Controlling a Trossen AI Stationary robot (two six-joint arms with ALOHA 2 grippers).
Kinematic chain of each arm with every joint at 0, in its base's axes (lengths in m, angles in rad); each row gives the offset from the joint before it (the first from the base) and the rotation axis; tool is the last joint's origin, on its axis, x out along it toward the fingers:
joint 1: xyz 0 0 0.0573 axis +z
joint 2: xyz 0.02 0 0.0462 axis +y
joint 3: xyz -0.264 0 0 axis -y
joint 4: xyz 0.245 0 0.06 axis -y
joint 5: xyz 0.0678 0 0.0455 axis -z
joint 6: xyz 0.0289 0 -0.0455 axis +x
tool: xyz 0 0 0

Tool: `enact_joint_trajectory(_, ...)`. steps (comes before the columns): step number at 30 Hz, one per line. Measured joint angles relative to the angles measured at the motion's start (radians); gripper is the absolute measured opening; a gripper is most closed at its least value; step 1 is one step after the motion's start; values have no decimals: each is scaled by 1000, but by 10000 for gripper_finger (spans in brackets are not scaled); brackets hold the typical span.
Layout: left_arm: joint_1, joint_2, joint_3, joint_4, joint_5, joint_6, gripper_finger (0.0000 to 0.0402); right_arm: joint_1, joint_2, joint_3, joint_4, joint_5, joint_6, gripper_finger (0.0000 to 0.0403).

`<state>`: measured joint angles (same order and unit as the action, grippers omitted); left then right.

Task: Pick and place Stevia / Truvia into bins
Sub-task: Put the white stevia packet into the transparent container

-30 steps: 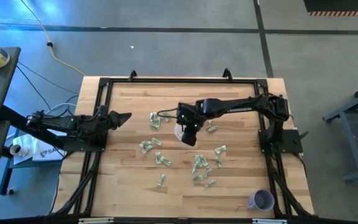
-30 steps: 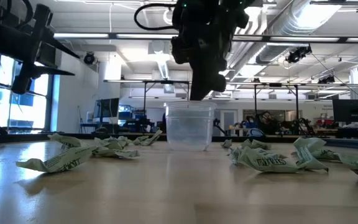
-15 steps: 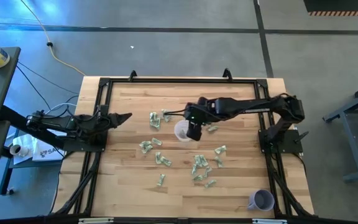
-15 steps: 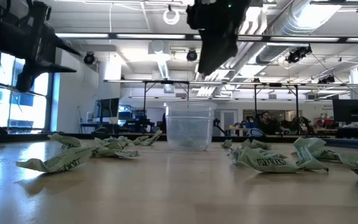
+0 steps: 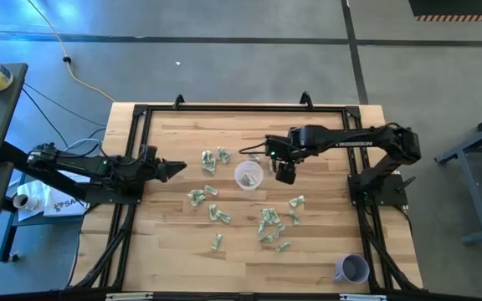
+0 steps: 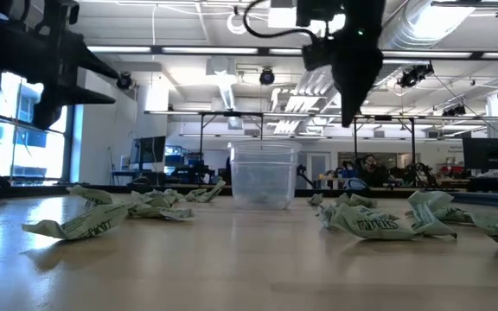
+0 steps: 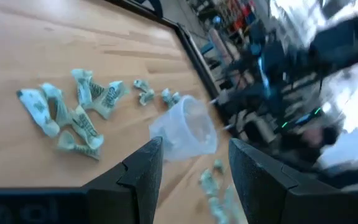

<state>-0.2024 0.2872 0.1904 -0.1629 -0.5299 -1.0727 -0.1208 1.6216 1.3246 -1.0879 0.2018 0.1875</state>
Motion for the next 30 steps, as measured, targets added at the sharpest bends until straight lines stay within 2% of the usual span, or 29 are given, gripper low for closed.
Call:
enact_joint_trajectory(6,0,211,100,-5,15,200,216,-21,-68,-144,41,-49,87,236)
enact_joint_trajectory(9,3,337,193,-36,51,398,216,-4,-108,-186,46,-52,131,236)
enact_joint_trajectory(12,63,463,287,-98,99,583,216,23,-142,-214,46,-22,167,236)
enact_joint_trajectory(14,145,524,338,-105,176,702,216,41,-170,-220,46,6,192,236)
enact_joint_trajectory(18,348,624,408,-97,415,885,216,74,-213,-223,43,63,251,236)
enact_joint_trajectory(21,476,711,427,-103,586,953,216,94,-249,-223,34,83,312,236)
enact_joint_trajectory(24,548,787,438,-112,727,971,216,109,-272,-223,20,88,370,236)
enact_joint_trajectory(27,536,846,444,-133,762,1042,216,131,-281,-223,1,91,408,236)
enact_joint_trajectory(30,494,890,445,-147,700,1154,216,156,-282,-223,-11,113,420,236)
